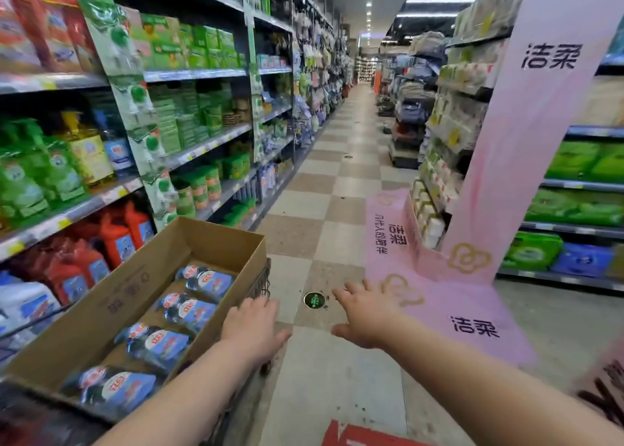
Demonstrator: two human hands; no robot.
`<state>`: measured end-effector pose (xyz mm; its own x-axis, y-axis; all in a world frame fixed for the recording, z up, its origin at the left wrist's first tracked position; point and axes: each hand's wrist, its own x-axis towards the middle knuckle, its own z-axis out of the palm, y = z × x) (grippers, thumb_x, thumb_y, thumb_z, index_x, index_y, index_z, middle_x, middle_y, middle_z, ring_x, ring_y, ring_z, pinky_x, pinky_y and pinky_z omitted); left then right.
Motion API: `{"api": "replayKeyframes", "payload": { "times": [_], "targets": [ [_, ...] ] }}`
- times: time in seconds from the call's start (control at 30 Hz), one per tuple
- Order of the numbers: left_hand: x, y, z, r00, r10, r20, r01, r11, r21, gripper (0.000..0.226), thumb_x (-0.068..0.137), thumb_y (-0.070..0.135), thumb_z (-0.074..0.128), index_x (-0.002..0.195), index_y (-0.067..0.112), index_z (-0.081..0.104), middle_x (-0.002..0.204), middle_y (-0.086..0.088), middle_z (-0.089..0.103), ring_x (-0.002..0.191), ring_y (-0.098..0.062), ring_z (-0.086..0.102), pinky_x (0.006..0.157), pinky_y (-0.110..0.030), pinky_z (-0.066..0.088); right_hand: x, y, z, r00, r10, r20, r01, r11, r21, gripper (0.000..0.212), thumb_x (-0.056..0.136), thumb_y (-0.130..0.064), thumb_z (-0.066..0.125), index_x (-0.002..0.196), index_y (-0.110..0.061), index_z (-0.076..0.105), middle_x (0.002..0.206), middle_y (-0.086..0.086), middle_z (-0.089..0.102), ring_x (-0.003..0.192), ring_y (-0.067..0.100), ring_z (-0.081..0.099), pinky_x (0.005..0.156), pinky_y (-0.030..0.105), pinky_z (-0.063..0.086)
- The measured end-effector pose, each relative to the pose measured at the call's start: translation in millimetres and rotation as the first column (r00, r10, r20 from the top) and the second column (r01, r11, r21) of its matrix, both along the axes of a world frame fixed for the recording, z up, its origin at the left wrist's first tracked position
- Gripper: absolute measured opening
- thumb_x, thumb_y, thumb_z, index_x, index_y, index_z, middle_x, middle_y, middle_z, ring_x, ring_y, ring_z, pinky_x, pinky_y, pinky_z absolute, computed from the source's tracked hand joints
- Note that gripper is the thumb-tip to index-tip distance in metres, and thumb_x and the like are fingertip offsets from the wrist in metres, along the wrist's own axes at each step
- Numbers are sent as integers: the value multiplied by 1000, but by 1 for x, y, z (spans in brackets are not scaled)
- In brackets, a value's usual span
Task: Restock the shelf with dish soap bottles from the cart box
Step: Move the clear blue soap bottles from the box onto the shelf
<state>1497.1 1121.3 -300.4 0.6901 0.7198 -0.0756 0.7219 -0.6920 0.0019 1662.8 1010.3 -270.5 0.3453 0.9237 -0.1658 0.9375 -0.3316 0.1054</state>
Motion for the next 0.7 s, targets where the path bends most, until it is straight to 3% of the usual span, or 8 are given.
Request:
{"api": "replayKeyframes", "payload": {
  "times": [0.1,0.3,0.47,0.6,0.7],
  "targets": [
    [1,21,-5,998,58,9,-58,998,-27,51,88,58,43,121,19,45,126,-3,50,120,-25,44,97,-41,39,15,32,-3,999,35,-10,-35,999,-28,69,86,-57,46,143,-24,27,148,6,32,134,31,28,106,53,25],
    [-14,74,-23,965,260,36,-256,962,-92,61,88,58,43,135,20,38,136,-3,47,126,-24,41,101,-42,39,27,120,-15,975,221,-29,-223,971,-81,67,87,-58,45,143,-23,28,149,5,33,135,31,29,106,52,28],
    [-27,121,-33,882,470,10,-467,878,-108,52,85,62,44,117,21,48,125,-1,54,118,-24,46,94,-41,42,42,201,-32,908,415,-60,-419,902,-101,69,87,-59,43,144,-24,26,149,7,33,135,33,29,107,53,27],
    [-23,149,-44,804,595,-12,-591,796,-128,67,85,65,40,138,23,37,140,-1,45,131,-23,39,101,-40,38,62,264,-39,856,509,-94,-517,847,-125,70,86,-60,42,143,-22,27,146,8,35,134,33,29,105,53,27],
    [-16,166,-47,742,670,-34,-668,733,-129,72,85,66,39,142,23,32,146,-2,40,133,-24,37,105,-41,36,71,308,-40,816,569,-102,-578,803,-147,71,87,-60,42,144,-21,26,147,8,35,136,32,28,107,52,25]
  ]
}}
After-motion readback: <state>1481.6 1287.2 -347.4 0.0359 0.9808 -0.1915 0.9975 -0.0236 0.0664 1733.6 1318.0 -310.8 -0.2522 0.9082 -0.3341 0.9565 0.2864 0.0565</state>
